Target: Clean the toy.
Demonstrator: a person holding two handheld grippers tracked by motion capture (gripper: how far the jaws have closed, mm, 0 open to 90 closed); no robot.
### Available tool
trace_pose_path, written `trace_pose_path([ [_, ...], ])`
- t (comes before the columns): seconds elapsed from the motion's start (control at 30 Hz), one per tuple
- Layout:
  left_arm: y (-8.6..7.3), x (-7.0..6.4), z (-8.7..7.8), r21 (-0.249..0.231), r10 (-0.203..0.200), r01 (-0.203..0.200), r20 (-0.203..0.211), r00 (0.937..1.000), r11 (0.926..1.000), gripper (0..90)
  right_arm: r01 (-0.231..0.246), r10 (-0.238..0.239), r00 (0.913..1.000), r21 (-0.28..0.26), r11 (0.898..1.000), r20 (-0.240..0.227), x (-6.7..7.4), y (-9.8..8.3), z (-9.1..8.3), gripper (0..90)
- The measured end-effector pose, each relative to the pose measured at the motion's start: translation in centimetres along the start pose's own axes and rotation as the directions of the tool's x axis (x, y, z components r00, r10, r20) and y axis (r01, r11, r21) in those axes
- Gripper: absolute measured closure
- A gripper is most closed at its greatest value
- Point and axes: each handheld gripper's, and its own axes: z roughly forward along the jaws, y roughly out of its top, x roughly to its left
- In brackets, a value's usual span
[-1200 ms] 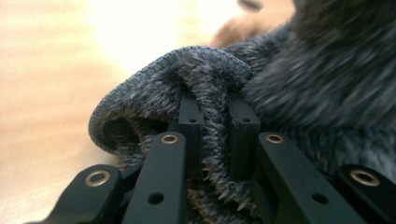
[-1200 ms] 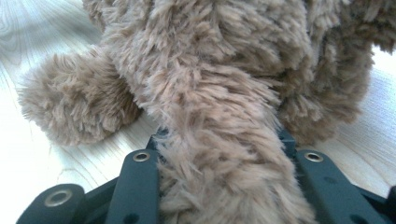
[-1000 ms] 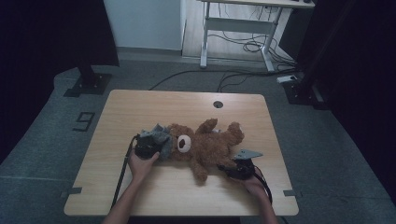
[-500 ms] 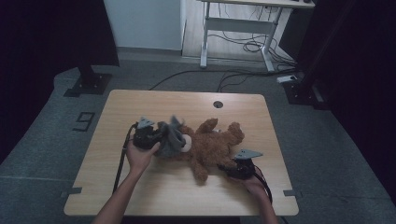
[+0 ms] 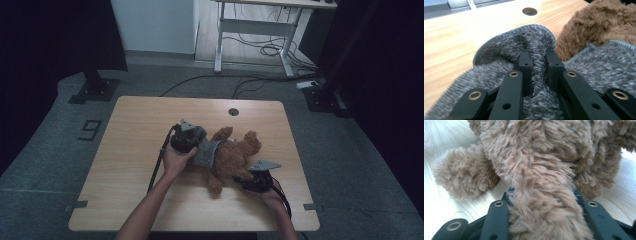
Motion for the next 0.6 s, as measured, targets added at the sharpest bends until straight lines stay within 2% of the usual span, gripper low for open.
trace_pose_path([
  [0.1,-1.2,0.0,-0.5,-0.032,-0.005,0.005,0.005,1.0000,0.9995,78.6,0.007,-0.007,0.9999,0.003,1.000,0.015,0.1,0.0,0.1,54.3],
  [0.2,-2.4,-0.4,-1.0,-0.067,0.003,-0.003,0.005,1.0000,0.9978,79.6,0.021,-0.022,0.9989,0.021,1.000,0.041,0.4,0.2,-0.2,46.4],
  [0.33,-3.7,-0.8,-1.9,-0.114,0.009,-0.008,0.002,1.0000,0.9934,80.0,-0.005,0.005,0.9990,0.014,1.000,0.044,0.4,0.4,-0.7,33.3],
  [0.37,-3.9,-0.9,-2.0,-0.121,0.004,-0.004,0.005,1.0000,0.9927,80.0,-0.009,0.008,0.9979,0.018,1.000,0.064,0.5,0.5,-0.9,28.8],
  [0.47,-4.6,-1.0,-2.5,-0.141,-0.007,0.009,0.019,0.9998,0.9900,80.1,0.007,-0.010,0.9947,0.022,1.000,0.102,1.0,0.7,-1.0,22.9],
  [0.53,-4.8,-1.1,-2.8,-0.145,-0.010,0.015,0.033,0.9994,0.9893,80.2,0.008,-0.009,0.9960,0.006,1.000,0.089,1.2,1.0,-1.3,20.9],
  [0.6,-5.0,-1.1,-3.1,-0.149,-0.012,0.018,0.041,0.9991,0.9887,80.2,0.001,0.002,0.9967,-0.037,0.999,0.081,1.2,1.3,-1.9,20.4],
])
